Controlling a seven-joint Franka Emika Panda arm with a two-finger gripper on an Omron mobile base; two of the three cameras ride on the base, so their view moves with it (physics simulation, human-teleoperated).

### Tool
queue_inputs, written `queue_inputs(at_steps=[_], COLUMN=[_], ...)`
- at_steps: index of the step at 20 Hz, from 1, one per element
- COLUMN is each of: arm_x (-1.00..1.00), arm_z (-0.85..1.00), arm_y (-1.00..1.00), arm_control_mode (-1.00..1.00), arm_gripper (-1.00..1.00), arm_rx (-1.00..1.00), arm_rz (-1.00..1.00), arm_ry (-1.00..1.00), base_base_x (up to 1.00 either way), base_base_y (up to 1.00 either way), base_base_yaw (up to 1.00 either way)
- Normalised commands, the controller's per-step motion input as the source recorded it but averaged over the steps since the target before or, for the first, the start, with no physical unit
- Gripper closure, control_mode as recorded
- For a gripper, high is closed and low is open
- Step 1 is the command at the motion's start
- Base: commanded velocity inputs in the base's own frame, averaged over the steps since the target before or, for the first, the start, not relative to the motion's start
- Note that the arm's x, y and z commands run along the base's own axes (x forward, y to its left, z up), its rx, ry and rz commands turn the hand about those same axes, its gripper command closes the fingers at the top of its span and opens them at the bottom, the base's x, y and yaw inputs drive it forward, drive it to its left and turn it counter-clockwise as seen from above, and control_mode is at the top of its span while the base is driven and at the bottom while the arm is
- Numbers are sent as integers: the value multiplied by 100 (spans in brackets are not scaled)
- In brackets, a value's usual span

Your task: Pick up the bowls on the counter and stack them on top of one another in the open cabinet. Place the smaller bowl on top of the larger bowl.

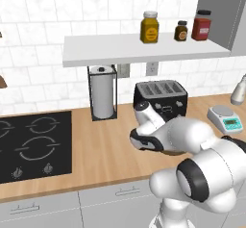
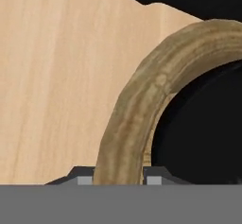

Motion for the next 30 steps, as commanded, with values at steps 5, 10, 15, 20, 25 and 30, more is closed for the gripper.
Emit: queue_inputs(at_steps=[5, 10, 15, 20, 25, 30], arm_x=[-15, -86, -79, -37, 0, 0], arm_z=[2, 79, 100, 100, 100, 100], arm_y=[0, 19, 50, 83, 100, 90], arm_control_mode=[-100, -100, -100, -100, -100, -100], arm_gripper=[100, 100, 100, 100, 100, 100], arm_rx=[0, -5, -13, -15, -23, -22], arm_rz=[0, 0, 0, 11, 22, 37], arm_ry=[0, -17, -18, -8, -5, -9], base_base_x=[0, 0, 0, 0, 0, 0], base_base_y=[0, 0, 0, 0, 0, 0], base_base_yaw=[0, 0, 0, 0, 0, 0])
